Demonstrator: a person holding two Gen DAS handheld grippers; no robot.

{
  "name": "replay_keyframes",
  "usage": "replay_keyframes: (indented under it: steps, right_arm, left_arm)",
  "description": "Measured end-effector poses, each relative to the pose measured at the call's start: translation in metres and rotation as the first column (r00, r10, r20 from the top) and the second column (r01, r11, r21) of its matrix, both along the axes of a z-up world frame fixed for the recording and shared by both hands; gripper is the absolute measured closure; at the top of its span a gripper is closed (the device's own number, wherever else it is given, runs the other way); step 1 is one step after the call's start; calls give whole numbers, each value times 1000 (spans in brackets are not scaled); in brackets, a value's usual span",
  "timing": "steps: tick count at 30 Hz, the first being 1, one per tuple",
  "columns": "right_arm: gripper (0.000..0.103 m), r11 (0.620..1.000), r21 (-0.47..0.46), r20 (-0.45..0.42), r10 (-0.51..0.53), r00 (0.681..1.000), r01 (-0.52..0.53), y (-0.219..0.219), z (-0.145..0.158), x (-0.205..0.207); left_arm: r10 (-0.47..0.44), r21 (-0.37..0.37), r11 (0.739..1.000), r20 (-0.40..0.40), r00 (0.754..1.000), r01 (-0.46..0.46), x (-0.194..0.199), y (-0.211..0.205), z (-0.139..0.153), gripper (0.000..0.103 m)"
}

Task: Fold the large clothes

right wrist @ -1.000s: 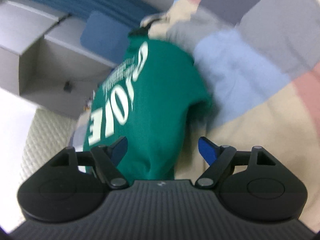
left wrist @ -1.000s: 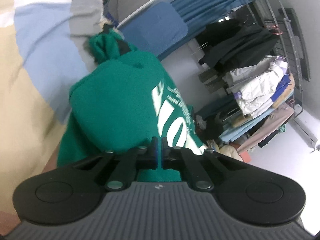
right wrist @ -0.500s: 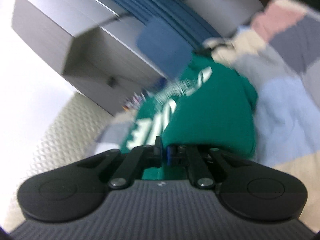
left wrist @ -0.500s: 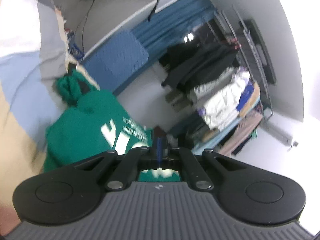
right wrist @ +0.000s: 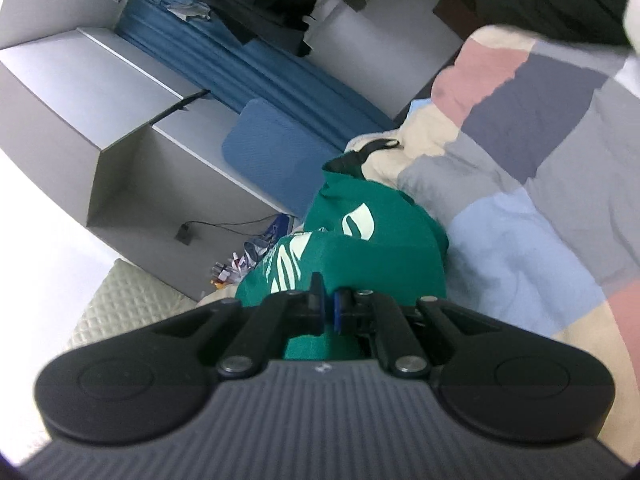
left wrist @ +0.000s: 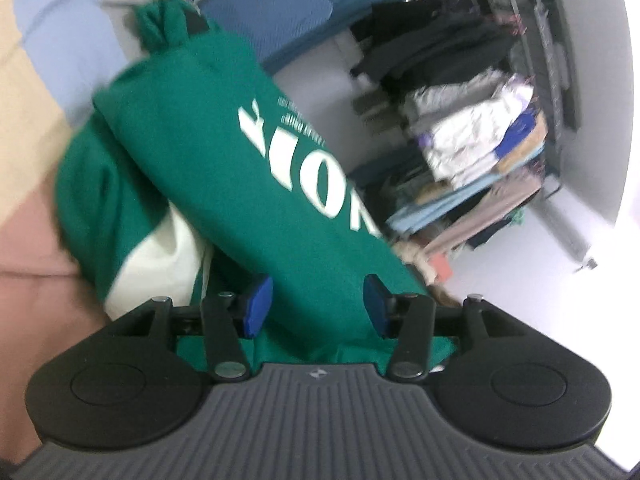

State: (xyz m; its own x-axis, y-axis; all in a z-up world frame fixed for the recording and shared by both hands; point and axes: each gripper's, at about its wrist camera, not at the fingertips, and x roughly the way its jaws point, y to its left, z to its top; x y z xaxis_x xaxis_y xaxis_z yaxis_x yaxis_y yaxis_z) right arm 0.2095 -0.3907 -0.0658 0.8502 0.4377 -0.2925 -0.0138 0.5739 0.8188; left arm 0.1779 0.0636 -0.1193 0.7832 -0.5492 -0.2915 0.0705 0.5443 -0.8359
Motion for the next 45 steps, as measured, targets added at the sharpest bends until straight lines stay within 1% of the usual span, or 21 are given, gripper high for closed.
replay_keyframes:
  steps: [4,6,8,9,10,12,14,15,17,19,22,25,30,32,34,36,39,42,43,44,45]
  right_arm:
    - [96,1000,-12,3,21,1000,-21,6,-3,-1]
    - [96,997,-67,-8,37,999,-38,11,-4,2]
    - [96,991,-128,-25,44,999,-47,14,-5,3]
    - [96,987,-150,-36,46,998,-51,15,-6,6]
    - [96,986,-159,-43,48,998,-55,16,-8,7]
    - [96,984,-166,-59,51,997,-61,17,-12,11]
    - [96,983,-170,-54,61,997,-70,19,-13,13]
    - [96,982,-175,-41,69,997,-76,19,-12,12]
    - [96,980,-182,-17,79,997,-81,22,-8,10]
    - [96,982,-169,14,89,996,-85,23,-4,8]
    - [96,982,-161,83,109,991,-95,24,6,1]
    - [96,982,-141,159,151,976,-129,25,17,-10]
    - [96,974,-127,280,218,935,-189,29,39,-40]
    - [96,970,-103,282,242,928,-221,31,43,-52]
    - [96,962,-99,237,272,933,-256,37,43,-58]
    - [95,955,-86,191,294,936,-283,43,38,-62]
    - [93,945,-125,133,317,939,-302,56,33,-63]
    - [90,938,-106,78,338,938,-329,65,23,-61]
    - [86,936,-99,58,344,937,-338,68,20,-59]
    - [73,933,-98,37,350,936,-345,72,17,-59]
    - [52,930,-101,23,357,934,-353,75,15,-58]
  left_arm:
    - [-1,61,998,-27,1000,3,26,-17,-12,46]
    - [8,87,996,-25,1000,-6,40,-21,-16,48]
    - [12,90,996,-50,999,-7,55,-22,-23,48]
    - [15,94,996,-62,998,-9,63,-23,-26,50]
    - [18,101,995,-67,998,-12,69,-22,-28,54]
    - [30,146,989,-66,997,-21,77,-25,-27,81]
    - [41,171,985,-40,998,-33,78,-25,-21,92]
    - [46,161,986,-8,999,-45,74,-21,-14,95]
    - [50,143,988,56,997,-57,63,-13,6,97]
    - [53,154,986,115,992,-71,50,-7,27,97]
    - [73,101,990,213,974,-96,20,6,61,98]
    - [89,68,991,283,955,-113,-15,16,90,98]
    - [90,89,987,360,928,-130,-83,24,131,98]
    - [100,100,984,368,924,-146,-115,31,136,98]
    - [127,108,979,350,928,-175,-138,37,131,98]
    - [155,91,978,298,942,-190,-147,44,116,98]
    - [198,61,975,203,959,-214,-143,53,92,97]
    - [225,64,970,121,967,-234,-132,56,71,97]
    - [224,63,971,98,970,-231,-124,57,66,95]
    - [217,56,974,70,974,-221,-121,57,59,87]
    - [213,49,975,44,976,-215,-118,60,54,66]
